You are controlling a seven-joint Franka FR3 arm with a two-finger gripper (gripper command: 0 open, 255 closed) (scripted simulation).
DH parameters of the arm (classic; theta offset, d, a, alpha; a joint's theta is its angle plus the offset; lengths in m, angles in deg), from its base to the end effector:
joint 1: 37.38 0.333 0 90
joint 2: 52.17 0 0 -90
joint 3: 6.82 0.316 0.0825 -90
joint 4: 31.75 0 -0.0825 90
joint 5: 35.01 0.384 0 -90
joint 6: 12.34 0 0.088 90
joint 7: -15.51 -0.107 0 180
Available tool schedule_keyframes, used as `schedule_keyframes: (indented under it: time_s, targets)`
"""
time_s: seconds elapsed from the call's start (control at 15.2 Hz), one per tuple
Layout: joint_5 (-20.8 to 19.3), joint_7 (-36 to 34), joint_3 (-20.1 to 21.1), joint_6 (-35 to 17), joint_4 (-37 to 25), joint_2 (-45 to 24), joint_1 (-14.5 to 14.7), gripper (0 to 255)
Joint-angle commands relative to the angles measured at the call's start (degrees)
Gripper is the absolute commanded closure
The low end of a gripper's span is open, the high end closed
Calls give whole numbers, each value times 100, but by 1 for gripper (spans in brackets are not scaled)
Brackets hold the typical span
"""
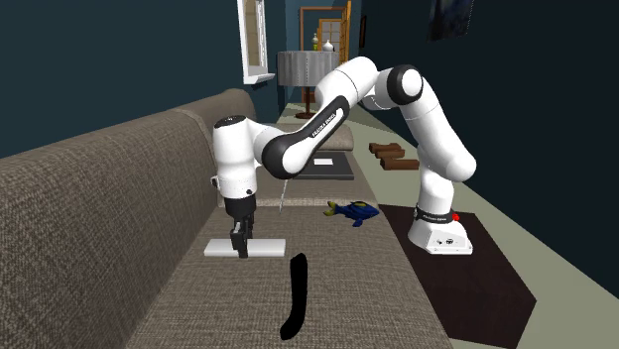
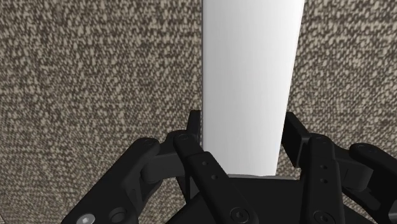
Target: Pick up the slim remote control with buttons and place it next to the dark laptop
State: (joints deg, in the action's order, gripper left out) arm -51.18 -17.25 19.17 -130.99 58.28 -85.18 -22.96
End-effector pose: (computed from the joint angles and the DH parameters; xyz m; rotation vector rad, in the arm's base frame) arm 0.5617 0.4003 0.3305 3.1136 0.3266 -0.0108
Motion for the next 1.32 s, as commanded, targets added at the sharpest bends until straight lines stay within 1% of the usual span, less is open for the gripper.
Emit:
schedule_keyframes:
  time_s: [0.0,0.33,1.25]
  targets:
    - [0,0,0,0,0,0,0,255]
    - [0,-1,0,-1,0,0,0,255]
    - [208,138,122,869,-529,376,-29,255]
